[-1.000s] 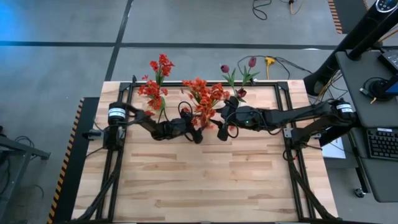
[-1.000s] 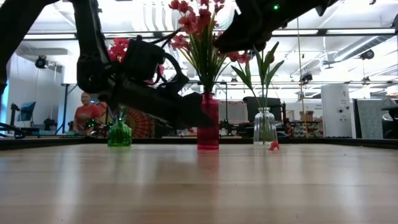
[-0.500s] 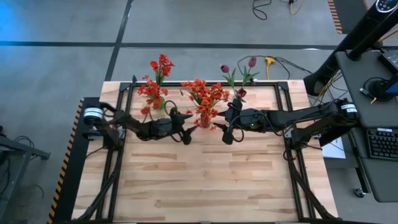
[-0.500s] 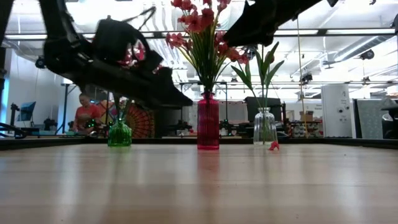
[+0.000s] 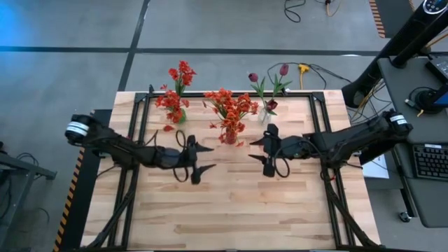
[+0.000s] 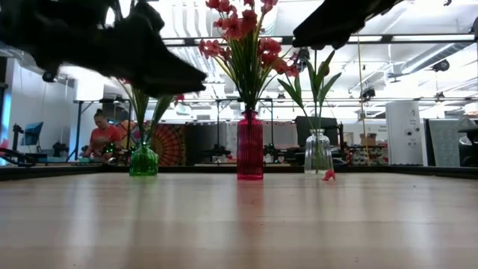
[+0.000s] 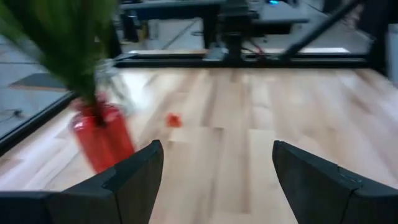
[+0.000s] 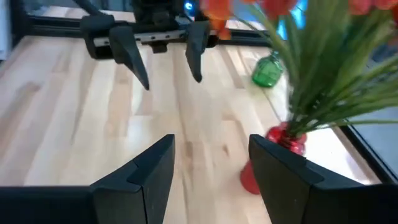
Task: Sort flowers into vase by color
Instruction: Return to Home Position
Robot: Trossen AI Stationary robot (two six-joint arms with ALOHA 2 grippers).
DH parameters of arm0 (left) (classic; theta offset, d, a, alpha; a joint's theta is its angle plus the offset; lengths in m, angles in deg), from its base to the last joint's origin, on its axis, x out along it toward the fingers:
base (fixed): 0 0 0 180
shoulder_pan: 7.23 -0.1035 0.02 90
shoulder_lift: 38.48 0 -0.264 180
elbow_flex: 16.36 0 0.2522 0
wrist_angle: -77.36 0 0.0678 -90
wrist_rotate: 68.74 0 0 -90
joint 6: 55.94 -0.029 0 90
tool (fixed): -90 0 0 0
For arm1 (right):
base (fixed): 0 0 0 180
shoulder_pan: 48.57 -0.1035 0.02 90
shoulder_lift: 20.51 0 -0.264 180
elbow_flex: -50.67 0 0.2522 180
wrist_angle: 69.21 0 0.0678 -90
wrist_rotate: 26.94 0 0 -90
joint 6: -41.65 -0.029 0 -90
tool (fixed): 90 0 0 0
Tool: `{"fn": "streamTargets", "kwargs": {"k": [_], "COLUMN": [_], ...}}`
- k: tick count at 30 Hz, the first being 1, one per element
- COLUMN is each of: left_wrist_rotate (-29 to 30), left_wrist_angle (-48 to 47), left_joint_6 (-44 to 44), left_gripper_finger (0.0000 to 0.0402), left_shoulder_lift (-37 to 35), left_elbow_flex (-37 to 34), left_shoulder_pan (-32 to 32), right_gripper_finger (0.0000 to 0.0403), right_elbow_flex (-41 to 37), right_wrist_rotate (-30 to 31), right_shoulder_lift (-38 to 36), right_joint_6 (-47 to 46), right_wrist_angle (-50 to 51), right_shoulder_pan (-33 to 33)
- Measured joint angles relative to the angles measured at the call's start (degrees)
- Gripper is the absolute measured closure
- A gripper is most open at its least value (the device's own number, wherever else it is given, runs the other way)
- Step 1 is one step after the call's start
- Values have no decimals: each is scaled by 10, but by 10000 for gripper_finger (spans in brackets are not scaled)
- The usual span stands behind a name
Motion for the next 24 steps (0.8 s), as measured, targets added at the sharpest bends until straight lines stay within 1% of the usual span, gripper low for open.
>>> {"fn": "streamTargets", "kwargs": {"k": [2, 8, 11, 17, 20, 22, 24], "left_wrist_rotate": [5, 49, 65, 132, 175, 179, 177], "left_wrist_angle": [-47, -188, -215, -229, -264, -287, -298], "left_joint_6": [-1, -13, -33, -82, -75, -73, -50], "left_gripper_finger": [120, 120, 120, 126, 129, 129, 129], "left_shoulder_lift": [-21, -86, -117, -194, -243, -265, -281], "left_elbow_flex": [16, 62, 67, 51, 49, 49, 48], "left_shoulder_pan": [22, 87, 119, 172, 186, 187, 188], "right_gripper_finger": [204, 204, 204, 204, 204, 204, 204], "right_elbow_flex": [-4, -16, -25, -50, -53, -53, -53], "right_wrist_rotate": [0, 0, 0, 0, 1, 1, 0], "right_shoulder_lift": [-5, -18, -24, -34, -41, -42, -42], "right_joint_6": [1, 1, 6, 62, 37, 7, 18], "right_wrist_angle": [-3, -4, -13, -88, -94, -97, -98], "right_shoulder_pan": [-13, -47, -58, -68, -68, -68, -68]}}
